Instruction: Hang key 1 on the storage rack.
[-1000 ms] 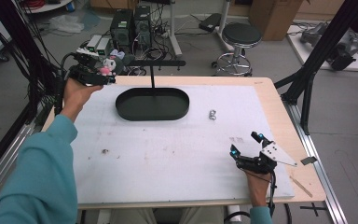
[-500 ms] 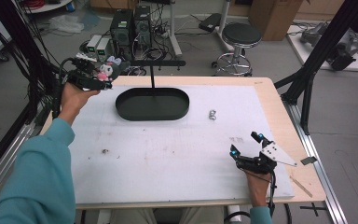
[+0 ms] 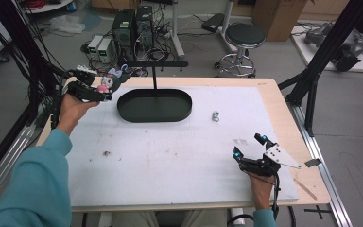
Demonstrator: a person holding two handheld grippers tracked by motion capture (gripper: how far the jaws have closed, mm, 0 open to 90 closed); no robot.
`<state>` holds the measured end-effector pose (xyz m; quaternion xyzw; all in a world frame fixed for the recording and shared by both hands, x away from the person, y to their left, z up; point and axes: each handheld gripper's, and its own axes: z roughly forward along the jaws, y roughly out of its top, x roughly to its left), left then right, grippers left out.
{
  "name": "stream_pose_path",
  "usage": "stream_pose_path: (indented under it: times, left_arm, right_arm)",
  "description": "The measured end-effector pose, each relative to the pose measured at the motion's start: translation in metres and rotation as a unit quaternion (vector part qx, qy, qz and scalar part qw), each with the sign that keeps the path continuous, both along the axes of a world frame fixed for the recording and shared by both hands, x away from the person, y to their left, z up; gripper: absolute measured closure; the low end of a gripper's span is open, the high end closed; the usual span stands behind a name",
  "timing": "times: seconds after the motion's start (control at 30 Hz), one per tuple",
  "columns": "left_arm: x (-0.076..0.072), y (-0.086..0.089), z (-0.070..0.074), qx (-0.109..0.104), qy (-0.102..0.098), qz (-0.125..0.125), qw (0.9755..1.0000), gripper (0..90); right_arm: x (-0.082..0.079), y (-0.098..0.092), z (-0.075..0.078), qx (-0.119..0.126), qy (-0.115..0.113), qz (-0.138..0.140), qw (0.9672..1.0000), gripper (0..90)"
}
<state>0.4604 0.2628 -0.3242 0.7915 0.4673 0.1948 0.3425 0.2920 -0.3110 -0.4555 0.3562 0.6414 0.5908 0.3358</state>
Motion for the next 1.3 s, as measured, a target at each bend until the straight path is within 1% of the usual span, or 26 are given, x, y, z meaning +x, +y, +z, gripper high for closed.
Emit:
stream_pose_path:
  times: [0.17,0.27,0.37,0.53,0.63,0.73,0.97,1.0,1.03,1.07,1.1,1.13,1.17,1.2,1.23,1.27,1.3]
  left_arm:
    - [0.004,-0.008,-0.006,0.009,0.003,-0.007,0.9999,52.6]
    - [0.007,-0.012,-0.009,0.009,0.003,-0.009,0.9999,52.6]
    - [0.010,-0.014,-0.013,0.011,0.006,-0.009,0.9999,52.6]
    - [0.018,-0.015,-0.019,-0.001,0.006,-0.007,1.0000,52.6]
    - [0.023,-0.014,-0.024,-0.010,0.002,-0.005,0.9999,52.6]
    - [0.025,-0.014,-0.027,-0.015,0.001,-0.004,0.9999,52.6]
    - [0.025,-0.013,-0.028,-0.016,0.000,-0.005,0.9999,51.0]
    - [0.025,-0.012,-0.029,-0.016,-0.002,-0.011,0.9998,50.3]
    - [0.025,-0.012,-0.029,-0.016,-0.002,-0.011,0.9998,49.1]
    - [0.025,-0.011,-0.029,-0.017,-0.005,-0.014,0.9997,46.7]
    - [0.026,-0.010,-0.030,-0.019,-0.019,-0.023,0.9994,41.0]
    - [0.026,-0.010,-0.030,-0.019,-0.019,-0.023,0.9994,33.1]
    - [0.026,-0.009,-0.030,-0.021,-0.026,-0.026,0.9991,33.1]
    - [0.026,-0.008,-0.030,-0.027,-0.028,-0.028,0.9988,26.4]
    - [0.025,-0.007,-0.029,-0.042,-0.032,-0.025,0.9983,4.7]
    - [0.024,-0.006,-0.029,-0.055,-0.038,-0.022,0.9975,1.7]
    - [0.023,-0.005,-0.027,-0.069,-0.047,-0.027,0.9961,1.7]
  right_arm:
    - [0.000,0.000,0.000,0.000,0.000,0.000,1.0000,2.7]
    - [0.001,-0.001,0.000,-0.001,-0.003,0.001,1.0000,2.7]
    - [0.001,-0.001,0.000,0.000,-0.002,0.001,1.0000,2.7]
    - [0.000,0.000,0.000,0.004,0.001,0.000,1.0000,2.7]
    - [0.001,-0.001,0.000,0.005,0.003,0.000,1.0000,2.7]
    - [0.000,0.000,0.000,0.005,0.003,-0.001,1.0000,2.7]
    - [0.001,0.000,0.000,0.005,0.005,-0.002,1.0000,2.7]
    - [0.001,0.000,0.000,0.005,0.005,-0.002,1.0000,2.7]
    - [0.001,-0.001,0.000,0.005,0.006,-0.001,1.0000,2.7]
    - [0.001,-0.001,0.000,0.005,0.007,0.000,1.0000,2.7]
    - [0.001,0.000,0.000,0.005,0.005,-0.001,1.0000,2.7]
    - [0.001,0.000,0.000,0.005,0.005,-0.001,1.0000,2.7]
    - [0.001,0.000,0.000,0.001,0.003,-0.001,1.0000,2.7]
    - [0.001,0.000,0.000,0.001,0.003,-0.001,1.0000,2.7]
    - [0.001,-0.001,0.000,0.004,0.005,0.000,1.0000,2.7]
    - [0.002,-0.002,0.000,0.005,0.003,-0.002,1.0000,2.7]
    - [0.002,-0.002,0.000,0.007,0.005,-0.004,1.0000,2.7]
